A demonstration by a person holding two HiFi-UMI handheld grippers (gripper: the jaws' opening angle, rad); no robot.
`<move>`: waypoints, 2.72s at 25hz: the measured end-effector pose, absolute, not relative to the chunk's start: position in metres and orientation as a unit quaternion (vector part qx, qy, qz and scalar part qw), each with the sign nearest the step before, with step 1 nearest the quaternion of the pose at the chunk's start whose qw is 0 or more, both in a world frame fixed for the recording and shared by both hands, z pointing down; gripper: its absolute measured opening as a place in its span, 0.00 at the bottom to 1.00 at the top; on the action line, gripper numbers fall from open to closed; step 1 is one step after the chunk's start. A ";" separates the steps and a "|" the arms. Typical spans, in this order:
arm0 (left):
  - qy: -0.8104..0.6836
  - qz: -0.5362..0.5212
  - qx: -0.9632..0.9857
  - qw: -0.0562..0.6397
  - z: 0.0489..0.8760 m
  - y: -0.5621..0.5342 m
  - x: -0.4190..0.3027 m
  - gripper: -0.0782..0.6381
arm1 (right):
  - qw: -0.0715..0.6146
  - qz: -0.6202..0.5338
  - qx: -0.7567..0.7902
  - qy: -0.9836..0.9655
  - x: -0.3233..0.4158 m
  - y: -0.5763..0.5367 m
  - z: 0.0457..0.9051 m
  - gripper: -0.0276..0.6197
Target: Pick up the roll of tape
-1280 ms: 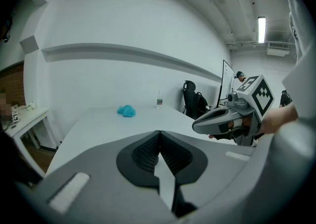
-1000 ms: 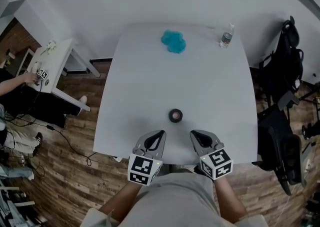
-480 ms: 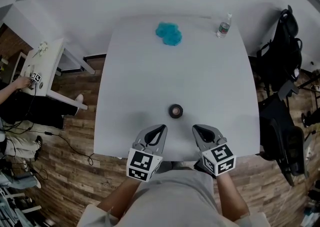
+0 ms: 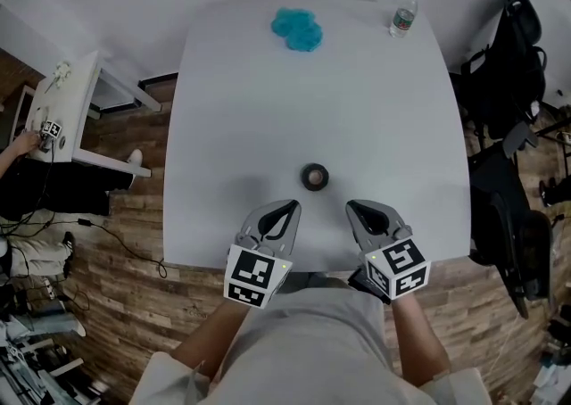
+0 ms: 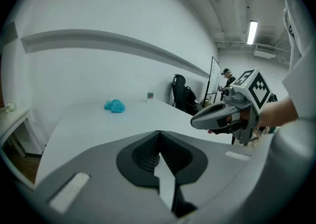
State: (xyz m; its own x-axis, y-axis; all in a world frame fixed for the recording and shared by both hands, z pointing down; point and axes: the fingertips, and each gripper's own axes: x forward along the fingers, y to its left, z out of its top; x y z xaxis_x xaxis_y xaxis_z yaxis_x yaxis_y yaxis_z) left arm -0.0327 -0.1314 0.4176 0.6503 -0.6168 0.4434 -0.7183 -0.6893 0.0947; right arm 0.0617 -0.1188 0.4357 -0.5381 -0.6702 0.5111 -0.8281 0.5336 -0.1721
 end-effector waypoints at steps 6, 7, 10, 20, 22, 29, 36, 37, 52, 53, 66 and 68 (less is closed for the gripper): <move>-0.362 0.202 0.900 0.133 0.428 -0.141 -0.027 0.13 | 0.202 0.212 0.441 -0.848 0.065 -0.126 0.447 0.05; -0.360 0.203 0.901 0.133 0.430 -0.143 -0.026 0.13 | 0.203 0.214 0.441 -0.847 0.066 -0.127 0.449 0.05; -0.356 0.208 0.901 0.133 0.438 -0.148 -0.024 0.13 | 0.209 0.221 0.444 -0.843 0.068 -0.130 0.456 0.05; -0.351 0.221 0.899 0.141 0.456 -0.163 -0.022 0.13 | 0.218 0.240 0.444 -0.835 0.071 -0.137 0.474 0.05; -0.350 0.226 0.898 0.141 0.461 -0.166 -0.020 0.13 | 0.218 0.242 0.443 -0.835 0.072 -0.139 0.477 0.05; -0.342 0.239 0.898 0.142 0.477 -0.174 -0.017 0.15 | 0.219 0.250 0.443 -0.833 0.072 -0.146 0.488 0.05; -0.331 0.250 0.899 0.142 0.496 -0.186 -0.010 0.22 | 0.219 0.260 0.445 -0.829 0.074 -0.150 0.499 0.05; -0.329 0.253 0.899 0.143 0.499 -0.187 -0.008 0.23 | 0.219 0.261 0.446 -0.828 0.075 -0.151 0.500 0.05; -0.279 0.340 0.886 0.148 0.567 -0.198 0.004 0.49 | 0.213 0.287 0.453 -0.816 0.076 -0.152 0.521 0.05; -0.277 0.346 0.884 0.149 0.571 -0.199 0.004 0.50 | 0.213 0.288 0.454 -0.815 0.077 -0.152 0.522 0.05; -0.255 0.386 0.874 0.151 0.610 -0.201 0.018 0.62 | 0.214 0.304 0.459 -0.807 0.084 -0.147 0.538 0.05; -0.253 0.392 0.872 0.150 0.616 -0.202 0.018 0.64 | 0.215 0.307 0.457 -0.807 0.082 -0.147 0.542 0.05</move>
State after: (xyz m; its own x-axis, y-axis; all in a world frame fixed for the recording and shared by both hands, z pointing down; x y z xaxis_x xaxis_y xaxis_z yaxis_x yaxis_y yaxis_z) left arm 0.0183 -0.2018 0.6156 0.5651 -0.3237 0.7589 -0.5580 -0.8275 0.0626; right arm 0.0822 -0.1466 0.5418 -0.4902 -0.6051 0.6273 -0.8691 0.3937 -0.2995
